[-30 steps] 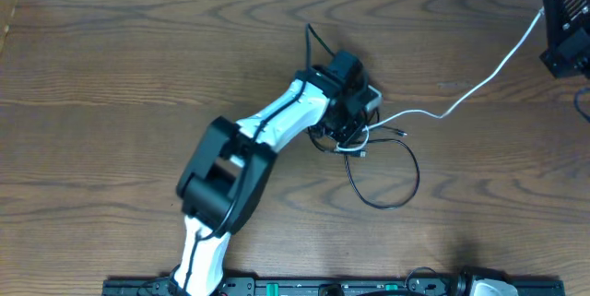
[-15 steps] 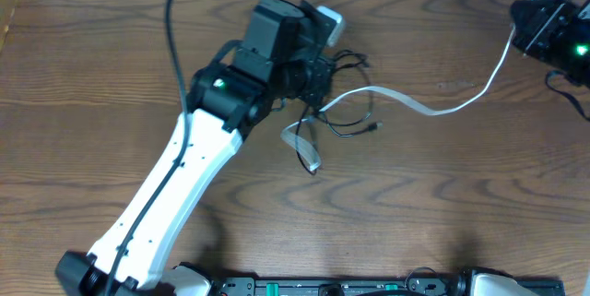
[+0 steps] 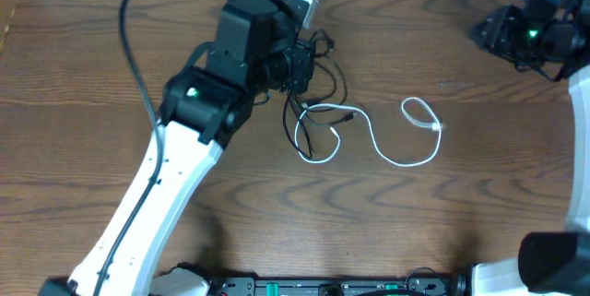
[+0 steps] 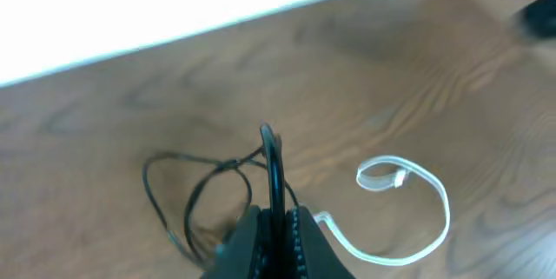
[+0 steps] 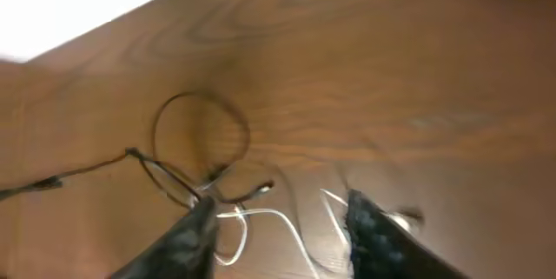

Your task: Untangle cables

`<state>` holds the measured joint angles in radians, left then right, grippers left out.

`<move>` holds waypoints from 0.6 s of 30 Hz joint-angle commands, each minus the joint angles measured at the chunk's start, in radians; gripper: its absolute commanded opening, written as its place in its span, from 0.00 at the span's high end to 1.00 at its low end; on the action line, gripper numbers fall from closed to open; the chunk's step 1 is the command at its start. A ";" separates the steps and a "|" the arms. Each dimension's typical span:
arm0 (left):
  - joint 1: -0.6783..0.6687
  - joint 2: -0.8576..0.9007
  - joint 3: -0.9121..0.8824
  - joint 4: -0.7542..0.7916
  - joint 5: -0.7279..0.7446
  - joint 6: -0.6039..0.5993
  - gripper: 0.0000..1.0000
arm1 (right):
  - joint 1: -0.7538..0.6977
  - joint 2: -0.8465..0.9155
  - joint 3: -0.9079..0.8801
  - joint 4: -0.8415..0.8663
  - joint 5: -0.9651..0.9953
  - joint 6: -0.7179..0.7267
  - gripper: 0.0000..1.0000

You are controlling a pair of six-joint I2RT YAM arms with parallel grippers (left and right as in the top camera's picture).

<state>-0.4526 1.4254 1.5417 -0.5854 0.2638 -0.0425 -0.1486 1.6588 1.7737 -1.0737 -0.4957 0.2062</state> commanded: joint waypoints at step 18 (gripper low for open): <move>0.003 -0.270 0.008 0.169 -0.052 -0.061 0.92 | 0.230 0.085 0.003 -0.116 -0.327 -0.709 0.26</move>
<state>-0.4526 1.1667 1.5417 -0.4259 0.2436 -0.0978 0.0227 1.7046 1.7737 -1.1240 -0.7357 -0.1883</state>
